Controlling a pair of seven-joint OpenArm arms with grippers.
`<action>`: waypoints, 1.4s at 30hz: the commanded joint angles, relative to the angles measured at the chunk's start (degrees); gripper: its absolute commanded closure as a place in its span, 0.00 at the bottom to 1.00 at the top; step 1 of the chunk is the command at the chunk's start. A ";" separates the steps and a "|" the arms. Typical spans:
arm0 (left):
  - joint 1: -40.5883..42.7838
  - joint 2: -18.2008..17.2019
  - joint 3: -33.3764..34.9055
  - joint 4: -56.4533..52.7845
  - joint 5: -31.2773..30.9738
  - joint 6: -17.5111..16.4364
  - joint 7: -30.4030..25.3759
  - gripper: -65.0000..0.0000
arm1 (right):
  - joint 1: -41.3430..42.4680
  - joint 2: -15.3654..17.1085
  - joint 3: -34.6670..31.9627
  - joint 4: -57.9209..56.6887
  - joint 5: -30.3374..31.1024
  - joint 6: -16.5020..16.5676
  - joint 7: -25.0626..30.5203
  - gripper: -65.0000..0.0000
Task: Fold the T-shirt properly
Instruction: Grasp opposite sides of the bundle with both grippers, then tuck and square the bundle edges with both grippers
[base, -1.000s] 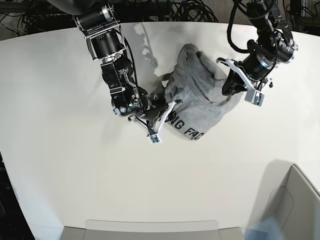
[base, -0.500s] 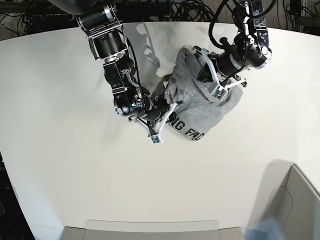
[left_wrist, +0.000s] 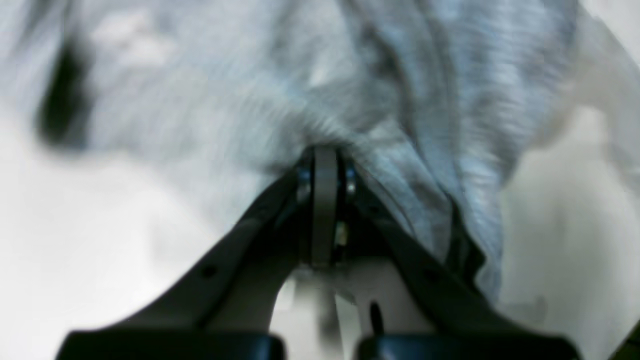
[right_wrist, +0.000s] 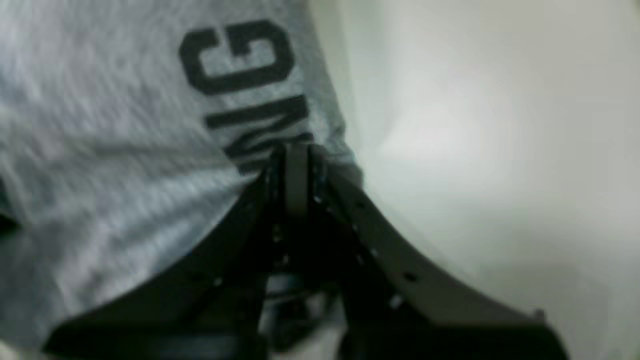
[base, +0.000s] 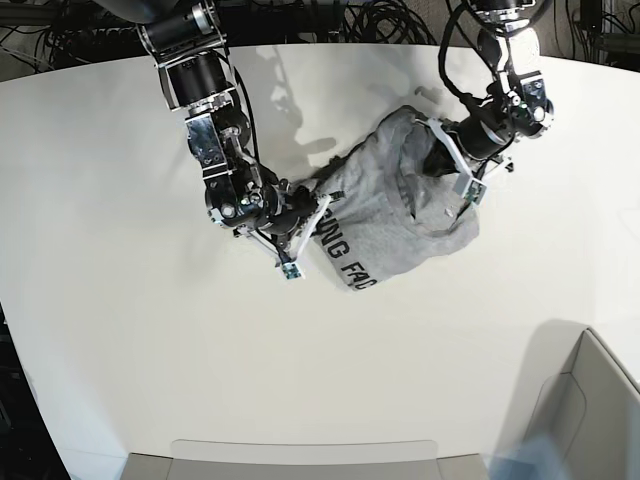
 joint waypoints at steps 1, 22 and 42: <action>0.47 -2.85 -2.84 -0.07 5.28 2.13 3.56 1.00 | 1.06 0.22 0.26 1.82 -0.82 -0.50 -0.69 1.00; -20.36 -5.40 -4.59 -2.62 5.28 2.13 4.53 1.00 | -6.41 3.04 -4.05 26.09 -0.82 5.57 -9.92 1.00; 4.43 -5.14 3.32 23.31 5.28 2.13 13.49 1.00 | 16.27 0.75 -4.58 -7.67 -1.34 4.95 0.37 1.00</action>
